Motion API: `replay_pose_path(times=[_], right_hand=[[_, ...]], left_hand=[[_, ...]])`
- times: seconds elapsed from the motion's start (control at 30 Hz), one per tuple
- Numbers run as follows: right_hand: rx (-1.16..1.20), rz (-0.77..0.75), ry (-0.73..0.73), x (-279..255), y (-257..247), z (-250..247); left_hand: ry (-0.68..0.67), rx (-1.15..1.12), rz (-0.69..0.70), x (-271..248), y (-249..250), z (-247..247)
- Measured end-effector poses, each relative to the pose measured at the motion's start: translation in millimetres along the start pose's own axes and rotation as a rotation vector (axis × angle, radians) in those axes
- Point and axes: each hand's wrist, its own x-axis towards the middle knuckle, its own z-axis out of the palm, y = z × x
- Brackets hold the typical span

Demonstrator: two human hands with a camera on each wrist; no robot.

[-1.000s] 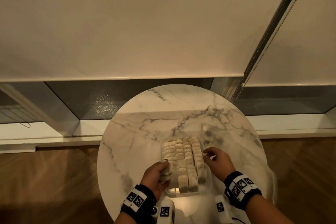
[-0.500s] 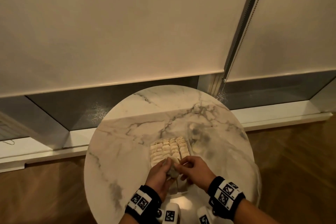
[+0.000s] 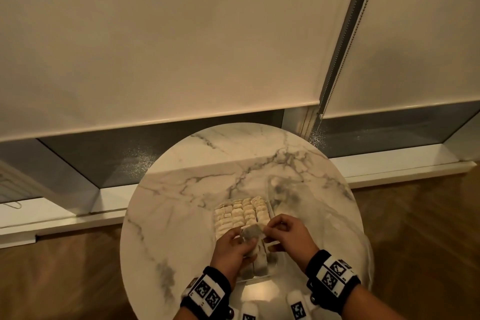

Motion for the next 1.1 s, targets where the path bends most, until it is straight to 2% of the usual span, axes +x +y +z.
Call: replay_pose_path(times=[0.17,0.4,0.57,0.83,1.1], right_hand=[[-0.075,0.012,-0.115,0.6,2.6,0.0],[-0.17,0.053,-0.224,-3.2,6.4,4.6],[-0.104,-0.036,-0.184,-4.6,8.1,15.3],[-0.142,-0.133,-0.047,4.2,15.2,26.8],[-0.193,-0.145,-0.026,13.0,12.7,26.0]], left_hand=[[-0.021,0.111,0.111,-2.9,5.8,-2.4],[0.046,0.227,0.229,0.8,8.7,-10.3],[0.03,0.408,0.36,-0.4,15.0,-17.7],[-0.003,0.431,0.373,-3.1,17.1,-27.9],[0.149,0.358,0.364,11.7,17.5,-53.0]])
